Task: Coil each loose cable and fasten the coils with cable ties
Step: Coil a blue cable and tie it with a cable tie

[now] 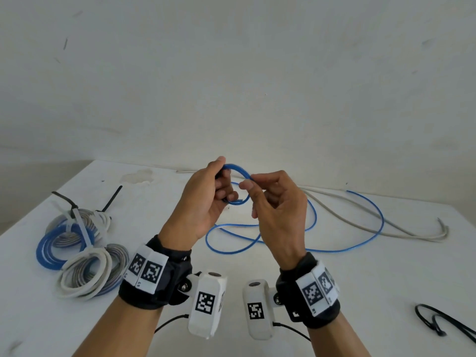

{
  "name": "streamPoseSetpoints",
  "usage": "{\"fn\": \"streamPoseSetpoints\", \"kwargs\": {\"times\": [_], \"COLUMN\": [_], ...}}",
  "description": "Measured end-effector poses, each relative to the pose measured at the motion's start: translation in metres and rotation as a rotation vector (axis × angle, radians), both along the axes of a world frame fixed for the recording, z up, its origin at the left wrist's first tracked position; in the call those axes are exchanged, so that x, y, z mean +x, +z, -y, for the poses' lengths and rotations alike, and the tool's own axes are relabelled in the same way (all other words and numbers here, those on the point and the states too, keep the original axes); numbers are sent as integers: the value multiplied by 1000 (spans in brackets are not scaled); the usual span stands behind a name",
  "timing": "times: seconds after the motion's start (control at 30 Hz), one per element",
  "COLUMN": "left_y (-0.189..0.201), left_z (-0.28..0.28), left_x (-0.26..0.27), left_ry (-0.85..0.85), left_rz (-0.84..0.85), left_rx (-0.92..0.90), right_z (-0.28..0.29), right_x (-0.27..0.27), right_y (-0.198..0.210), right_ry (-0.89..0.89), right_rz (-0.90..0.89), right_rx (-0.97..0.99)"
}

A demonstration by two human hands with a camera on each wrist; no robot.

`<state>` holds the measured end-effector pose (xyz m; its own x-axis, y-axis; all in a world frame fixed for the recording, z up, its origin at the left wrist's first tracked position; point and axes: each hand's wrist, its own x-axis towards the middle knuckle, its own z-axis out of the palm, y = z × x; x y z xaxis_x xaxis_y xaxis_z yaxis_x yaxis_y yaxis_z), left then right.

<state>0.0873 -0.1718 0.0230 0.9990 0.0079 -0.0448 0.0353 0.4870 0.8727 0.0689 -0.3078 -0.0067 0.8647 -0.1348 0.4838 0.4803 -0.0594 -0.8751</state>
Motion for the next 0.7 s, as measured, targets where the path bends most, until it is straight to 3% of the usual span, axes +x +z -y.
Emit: {"fn": "streamPoseSetpoints", "kwargs": {"times": [0.17,0.3,0.47,0.57,0.7], "left_y": [-7,-9,-10,-9,1], "left_z": [-7,-4,-8,-12,-14], "left_x": [1,-3,-3,-2,-2], "left_ry": [19,-159,-108,-100,-10], "left_rz": [198,138,211,236,140], "left_rx": [470,602,823,781,356], "right_z": [14,18,13,9,3], "right_x": [8,10,10,9,2], "right_y": [2,0,-3,-4,2], "right_ry": [65,67,33,21,51], "right_rz": [43,51,77,81,28], "right_rx": [-177,-237,-275,-253,-65]}}
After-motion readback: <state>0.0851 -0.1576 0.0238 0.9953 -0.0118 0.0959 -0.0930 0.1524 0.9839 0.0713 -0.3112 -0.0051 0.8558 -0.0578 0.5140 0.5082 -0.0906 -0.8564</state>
